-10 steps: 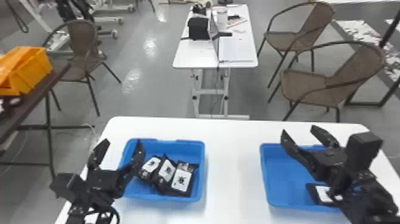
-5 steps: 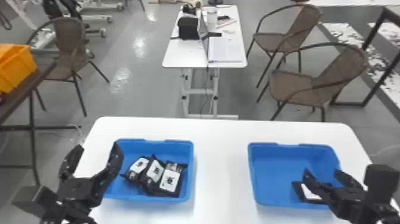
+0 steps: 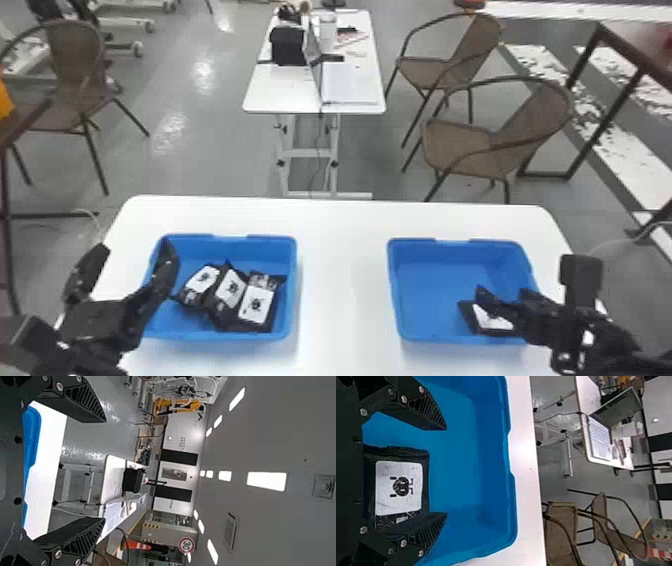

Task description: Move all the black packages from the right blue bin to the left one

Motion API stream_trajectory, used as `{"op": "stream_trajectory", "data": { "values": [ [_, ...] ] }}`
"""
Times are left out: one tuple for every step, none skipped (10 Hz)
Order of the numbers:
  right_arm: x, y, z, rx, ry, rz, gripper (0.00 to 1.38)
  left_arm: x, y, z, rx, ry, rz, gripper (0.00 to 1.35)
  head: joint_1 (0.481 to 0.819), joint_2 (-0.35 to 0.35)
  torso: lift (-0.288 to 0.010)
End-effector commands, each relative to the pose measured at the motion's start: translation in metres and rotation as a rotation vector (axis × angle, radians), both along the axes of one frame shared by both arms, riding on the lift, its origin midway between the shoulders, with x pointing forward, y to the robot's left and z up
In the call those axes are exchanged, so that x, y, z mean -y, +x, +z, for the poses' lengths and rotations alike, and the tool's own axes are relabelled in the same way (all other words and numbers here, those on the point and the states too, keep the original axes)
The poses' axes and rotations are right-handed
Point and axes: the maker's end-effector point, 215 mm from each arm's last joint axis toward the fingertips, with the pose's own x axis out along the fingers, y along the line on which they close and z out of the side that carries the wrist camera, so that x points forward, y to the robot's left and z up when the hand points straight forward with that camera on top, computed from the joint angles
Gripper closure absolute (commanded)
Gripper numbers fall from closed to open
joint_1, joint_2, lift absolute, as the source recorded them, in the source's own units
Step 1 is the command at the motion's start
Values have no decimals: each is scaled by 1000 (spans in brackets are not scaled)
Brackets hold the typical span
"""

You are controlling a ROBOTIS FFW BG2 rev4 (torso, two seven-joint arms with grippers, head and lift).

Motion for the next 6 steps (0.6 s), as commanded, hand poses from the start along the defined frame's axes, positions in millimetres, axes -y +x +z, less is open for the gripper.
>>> {"op": "stream_trajectory", "data": {
  "values": [
    [8, 0, -10, -70, -24, 1, 280, 1, 1, -1, -3, -3, -1, 153, 695, -45, 0],
    [12, -1, -13, -95, -40, -1, 280, 2, 1, -1, -3, -1, -2, 153, 695, -49, 0],
    [15, -2, -18, -136, -48, -9, 280, 2, 1, -1, -3, -1, -2, 153, 695, -57, 0],
    [17, 0, -20, -155, -57, 9, 280, 3, 1, -1, -4, 1, -4, 153, 695, -62, 0],
    [16, 1, -22, -163, -64, 14, 280, 3, 1, 0, 0, 3, -4, 153, 695, -64, 0],
    [15, -4, -30, -183, -61, 15, 280, 3, 1, 0, 0, 5, -4, 153, 695, -65, 0]
  ]
}}
